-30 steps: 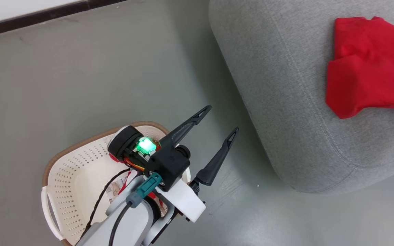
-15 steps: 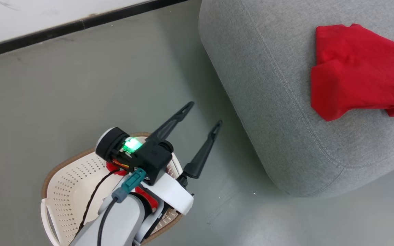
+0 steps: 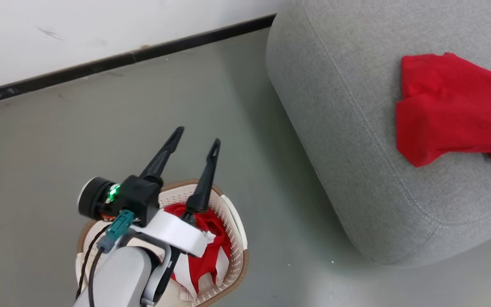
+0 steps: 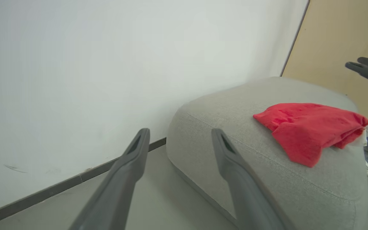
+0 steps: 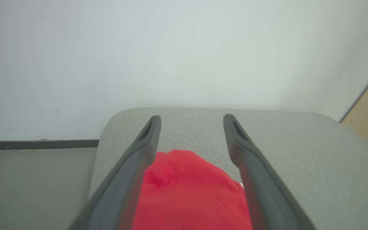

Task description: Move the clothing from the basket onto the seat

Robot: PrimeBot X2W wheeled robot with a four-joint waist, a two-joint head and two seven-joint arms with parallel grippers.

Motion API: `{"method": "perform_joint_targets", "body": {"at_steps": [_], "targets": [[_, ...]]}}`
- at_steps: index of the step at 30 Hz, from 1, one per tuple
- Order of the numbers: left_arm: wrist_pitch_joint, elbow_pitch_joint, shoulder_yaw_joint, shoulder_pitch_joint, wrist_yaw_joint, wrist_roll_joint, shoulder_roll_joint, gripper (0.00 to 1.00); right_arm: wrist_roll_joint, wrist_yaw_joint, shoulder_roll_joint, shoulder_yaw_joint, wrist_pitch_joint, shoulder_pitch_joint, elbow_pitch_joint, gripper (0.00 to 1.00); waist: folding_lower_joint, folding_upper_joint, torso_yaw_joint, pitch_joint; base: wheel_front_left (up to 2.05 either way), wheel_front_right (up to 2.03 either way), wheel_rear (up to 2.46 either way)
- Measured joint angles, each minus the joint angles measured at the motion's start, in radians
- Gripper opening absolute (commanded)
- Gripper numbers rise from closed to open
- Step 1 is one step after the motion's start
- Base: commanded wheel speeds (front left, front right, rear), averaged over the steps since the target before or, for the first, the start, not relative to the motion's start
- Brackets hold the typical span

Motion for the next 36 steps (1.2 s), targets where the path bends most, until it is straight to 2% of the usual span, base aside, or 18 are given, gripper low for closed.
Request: {"method": "perform_joint_targets", "body": {"at_steps": [9, 23, 36], "targets": [[-0.028, 0.05, 0.09, 0.082, 0.065, -0.049, 0.0, 1.0, -0.028, 0.0, 0.067, 0.069, -0.001, -0.001, -0.077, 1.0, 0.0, 0.0, 0.064, -0.068, 0.0, 0.0, 0.0], [-0.05, 0.097, 0.181, 0.18, 0.128, -0.093, -0.01, 1.0, -0.072, 0.0, 0.175, 0.125, -0.002, 0.081, -0.129, 1.0, 0.0, 0.0, 0.156, -0.174, 0.0, 0.0, 0.0], [-0.053, 0.127, 0.212, 0.242, 0.146, -0.095, -0.016, 1.0, -0.096, 0.0, 0.258, 0.104, -0.002, 0.223, -0.15, 1.0, 0.0, 0.0, 0.227, -0.274, 0.0, 0.0, 0.0]]}}
